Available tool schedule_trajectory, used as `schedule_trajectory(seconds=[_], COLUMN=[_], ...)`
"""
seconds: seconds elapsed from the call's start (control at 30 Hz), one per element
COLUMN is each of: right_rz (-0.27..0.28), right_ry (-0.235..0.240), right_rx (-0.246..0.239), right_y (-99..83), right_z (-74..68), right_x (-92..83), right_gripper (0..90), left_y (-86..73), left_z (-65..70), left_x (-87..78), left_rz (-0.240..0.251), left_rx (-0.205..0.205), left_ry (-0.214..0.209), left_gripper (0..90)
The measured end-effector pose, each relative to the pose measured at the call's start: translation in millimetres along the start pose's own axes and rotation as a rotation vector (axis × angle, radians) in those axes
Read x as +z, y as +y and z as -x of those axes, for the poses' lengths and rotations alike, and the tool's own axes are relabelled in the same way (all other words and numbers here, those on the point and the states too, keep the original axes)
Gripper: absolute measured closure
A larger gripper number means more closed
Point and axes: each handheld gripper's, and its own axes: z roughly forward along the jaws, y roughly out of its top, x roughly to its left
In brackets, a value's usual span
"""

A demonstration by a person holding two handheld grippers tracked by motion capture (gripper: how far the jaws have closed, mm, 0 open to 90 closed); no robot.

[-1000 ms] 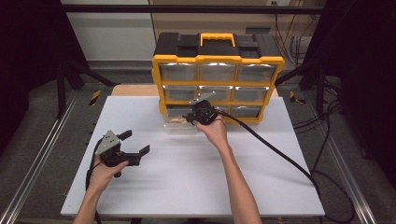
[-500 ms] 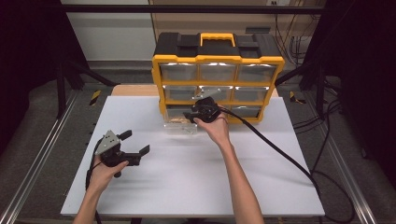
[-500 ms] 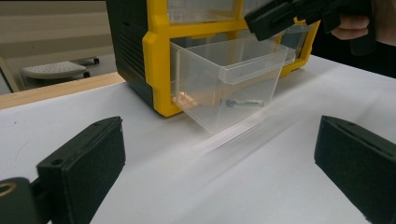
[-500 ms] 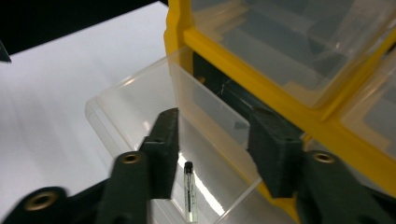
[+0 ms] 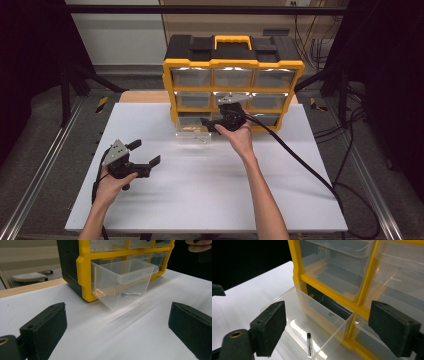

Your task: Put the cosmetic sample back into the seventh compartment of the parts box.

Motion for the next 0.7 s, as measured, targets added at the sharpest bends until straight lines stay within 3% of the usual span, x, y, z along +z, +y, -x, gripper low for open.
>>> schedule_trajectory(seconds=[0.7], right_rz=[0.071], right_ry=[0.027], right_rx=[-0.012], right_y=[-12.2], right_z=[1.1], right_x=[-36.8], right_gripper=[1.7], left_y=[0.0], left_z=[-0.4], left_x=[-0.6], left_rz=[0.002], left_rx=[-0.003], left_ry=[-0.001], left_gripper=[1.9])
